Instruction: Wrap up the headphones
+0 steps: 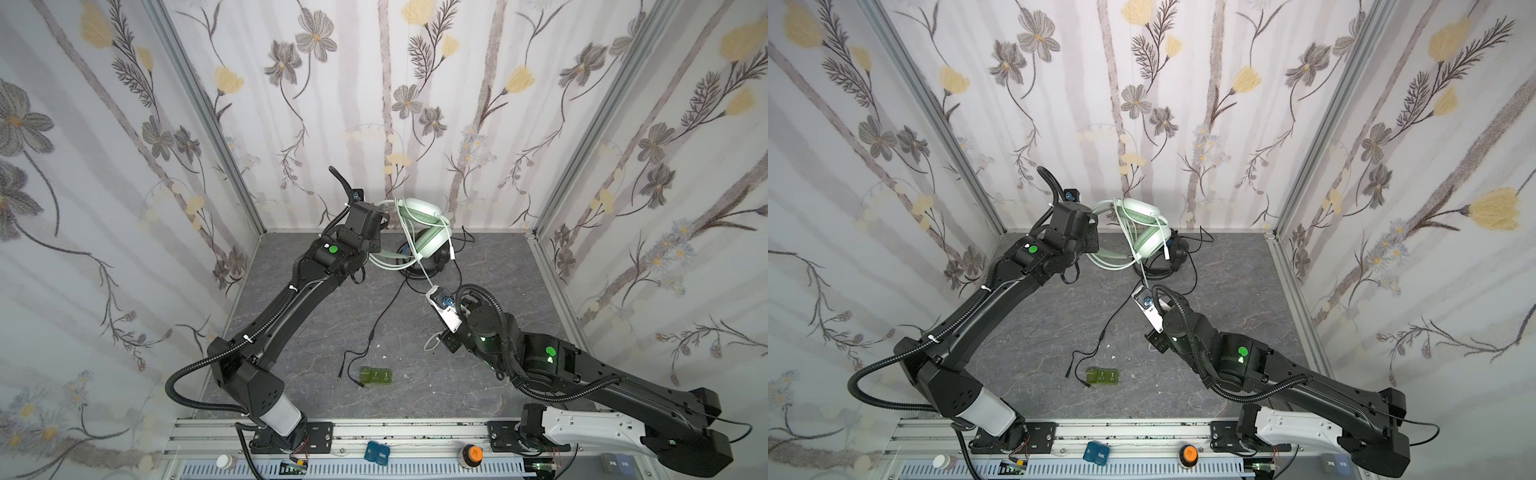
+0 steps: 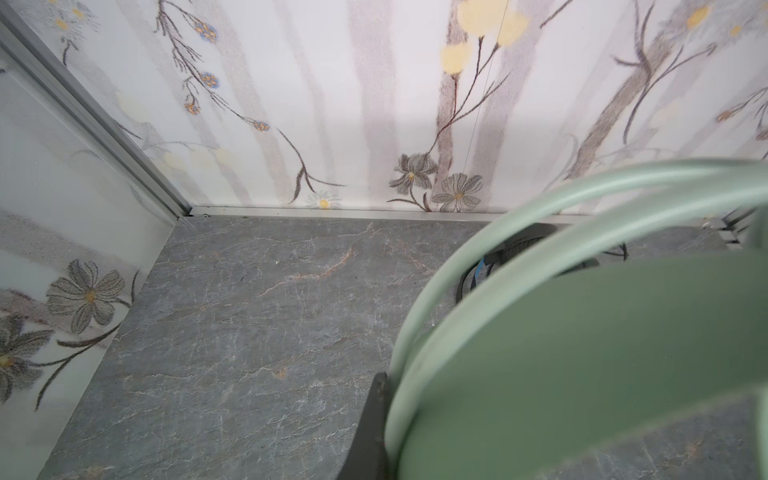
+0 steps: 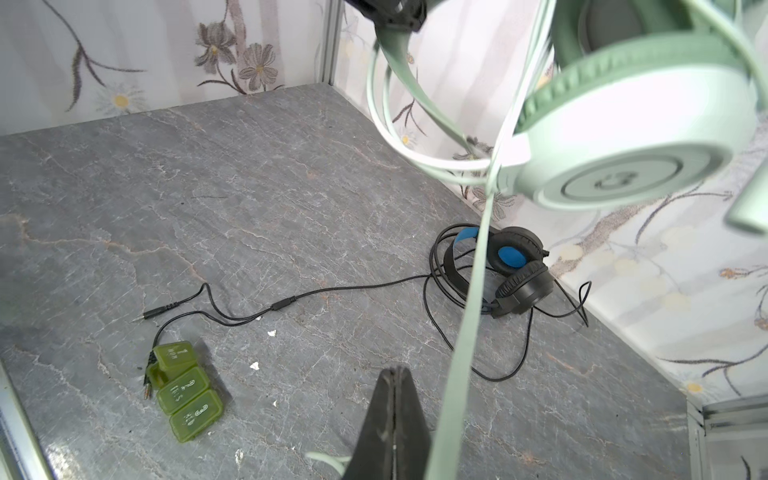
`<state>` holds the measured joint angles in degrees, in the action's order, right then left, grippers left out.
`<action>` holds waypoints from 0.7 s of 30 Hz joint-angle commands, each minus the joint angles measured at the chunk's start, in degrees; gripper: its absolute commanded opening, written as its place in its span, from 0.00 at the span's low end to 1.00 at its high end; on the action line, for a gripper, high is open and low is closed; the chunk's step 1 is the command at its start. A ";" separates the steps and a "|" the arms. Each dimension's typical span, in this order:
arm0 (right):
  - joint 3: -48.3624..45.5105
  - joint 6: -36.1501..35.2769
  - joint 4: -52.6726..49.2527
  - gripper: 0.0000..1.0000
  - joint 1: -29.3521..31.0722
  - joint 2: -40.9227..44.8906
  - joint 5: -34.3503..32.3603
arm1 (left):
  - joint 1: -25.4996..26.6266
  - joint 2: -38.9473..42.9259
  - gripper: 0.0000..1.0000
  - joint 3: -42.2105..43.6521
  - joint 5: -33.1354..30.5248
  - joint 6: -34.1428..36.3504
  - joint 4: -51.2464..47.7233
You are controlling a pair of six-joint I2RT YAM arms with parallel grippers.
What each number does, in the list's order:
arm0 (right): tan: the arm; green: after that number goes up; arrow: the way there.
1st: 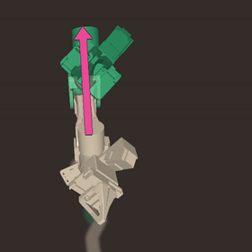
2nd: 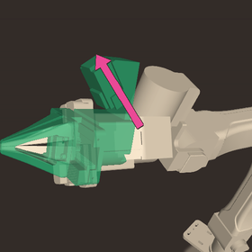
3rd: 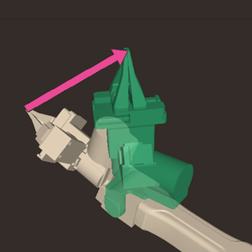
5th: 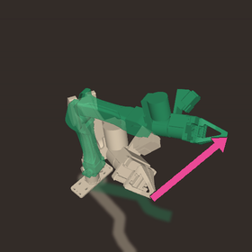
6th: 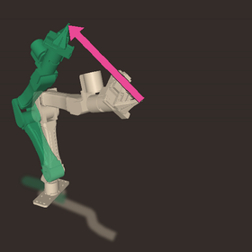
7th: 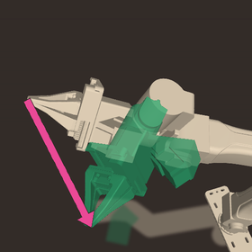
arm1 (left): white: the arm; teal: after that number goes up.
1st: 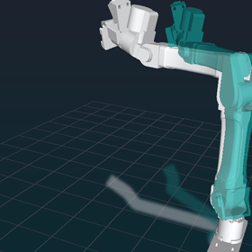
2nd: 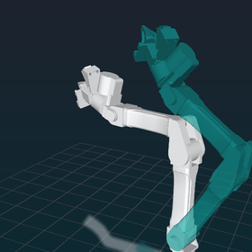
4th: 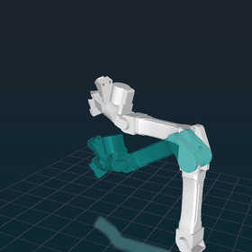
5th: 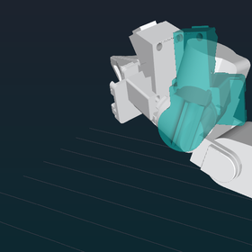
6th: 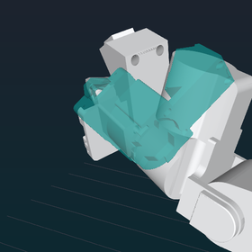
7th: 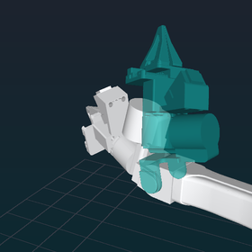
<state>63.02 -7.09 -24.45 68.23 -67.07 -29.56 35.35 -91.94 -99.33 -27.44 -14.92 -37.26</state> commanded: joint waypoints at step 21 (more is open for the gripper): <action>16.04 -28.97 -6.04 0.07 -3.63 -8.14 -13.32 | 5.91 10.32 0.00 14.34 -1.85 25.80 4.19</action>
<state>77.89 -31.79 -33.17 64.66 -74.56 -39.88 41.30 -82.43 -85.12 -30.76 8.67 -34.39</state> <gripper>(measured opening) 0.073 0.062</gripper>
